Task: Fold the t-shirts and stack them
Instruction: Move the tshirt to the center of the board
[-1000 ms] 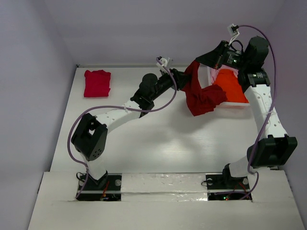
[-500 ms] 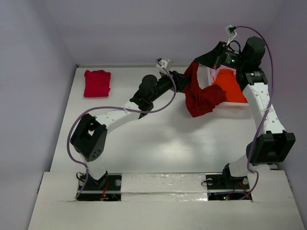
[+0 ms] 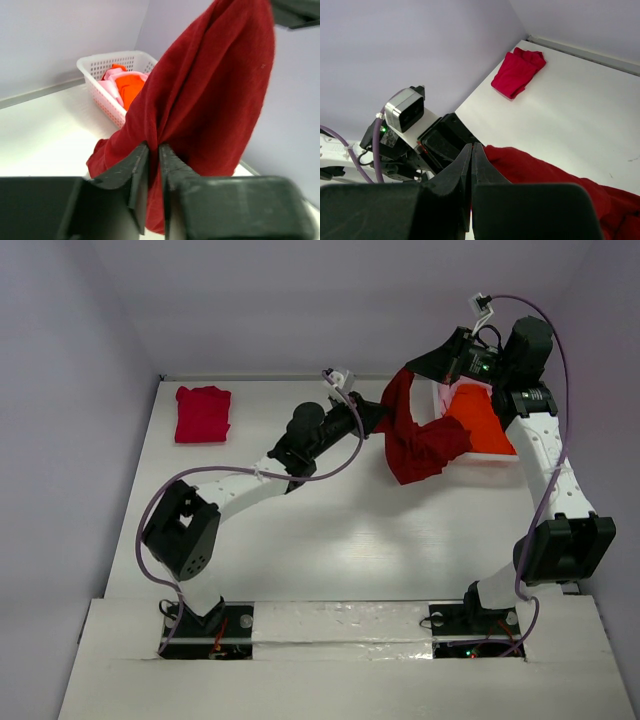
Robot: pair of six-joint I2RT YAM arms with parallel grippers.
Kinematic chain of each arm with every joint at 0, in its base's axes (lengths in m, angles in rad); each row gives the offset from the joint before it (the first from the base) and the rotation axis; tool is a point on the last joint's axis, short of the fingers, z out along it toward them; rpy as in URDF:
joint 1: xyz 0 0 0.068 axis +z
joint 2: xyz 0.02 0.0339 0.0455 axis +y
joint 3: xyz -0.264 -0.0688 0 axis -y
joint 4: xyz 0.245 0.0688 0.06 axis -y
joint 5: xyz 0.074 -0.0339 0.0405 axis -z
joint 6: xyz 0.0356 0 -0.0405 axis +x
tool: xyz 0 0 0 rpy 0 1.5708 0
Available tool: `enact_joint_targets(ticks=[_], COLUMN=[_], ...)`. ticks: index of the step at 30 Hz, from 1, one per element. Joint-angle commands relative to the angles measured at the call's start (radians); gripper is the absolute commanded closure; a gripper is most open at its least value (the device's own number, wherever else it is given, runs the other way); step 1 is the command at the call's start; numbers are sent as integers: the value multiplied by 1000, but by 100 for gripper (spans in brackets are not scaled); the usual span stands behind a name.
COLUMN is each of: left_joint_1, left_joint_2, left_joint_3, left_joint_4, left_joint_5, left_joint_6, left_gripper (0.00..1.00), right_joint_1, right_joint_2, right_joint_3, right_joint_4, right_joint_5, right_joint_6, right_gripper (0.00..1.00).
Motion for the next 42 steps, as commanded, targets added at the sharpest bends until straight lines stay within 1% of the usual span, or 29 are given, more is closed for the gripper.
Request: enact_joint_targets(ticks=[1,3,5,13,17,18,20,21,22,23,24,25,26,28,31,37,42], left_joint_1=[-1,-1,-1,-1,-1,-1,-1,-1,-1,-1,-1,-1,-1,-1,-1,-1,-1], left_joint_2=[-72,-74,-72,-63,-75,-80,-97,-104,-127,-138,-150,-173,-182,-208,-238,-290,-298], left_joint_3=[-3,-6,-5,9,10,9,12,7,1,-6,-17,-19,-20,-14,-7,-39,-54], left_joint_4=[47,51,53,44,19,10,-33,-39,-42,-45,-50,-56,-74,-96,-145,-159,-160], left_joint_5=[-11,-14,-16,-13,-48,-83,-149,-172,-191,-212,-267,-287,-327,-361,-418,-447,-461], left_joint_6=[12,11,14,30,57,61,72,92,101,110,130,139,147,170,196,215,216], left_gripper=[92,94,100,100,100,100,100,100,100,100,100,100,100,100,100,100,100], right_joint_1=[11,11,11,11,11,11,11,11,11,11,11,11,11,11,11,11,11], right_joint_2=[-22,-22,-24,-24,-25,-28,-36,-40,-45,-59,-66,-77,-103,-131,-181,-252,-260], right_joint_3=[26,20,17,8,-5,-12,-8,6,14,20,27,31,29,15,-6,-121,-181], right_joint_4=[42,45,45,47,28,11,-45,-123,-160,-200,-260,-281,-303,-340,-374,-388,-415], right_joint_5=[-8,-8,-8,-9,2,8,66,101,167,199,231,288,316,392,471,482,494], right_joint_6=[-10,-7,-8,-11,-33,-45,-108,-134,-163,-188,-229,-246,-267,-278,-289,-303,-333], right_gripper=[100,100,100,100,100,100,100,100,100,100,100,100,100,100,100,100,100])
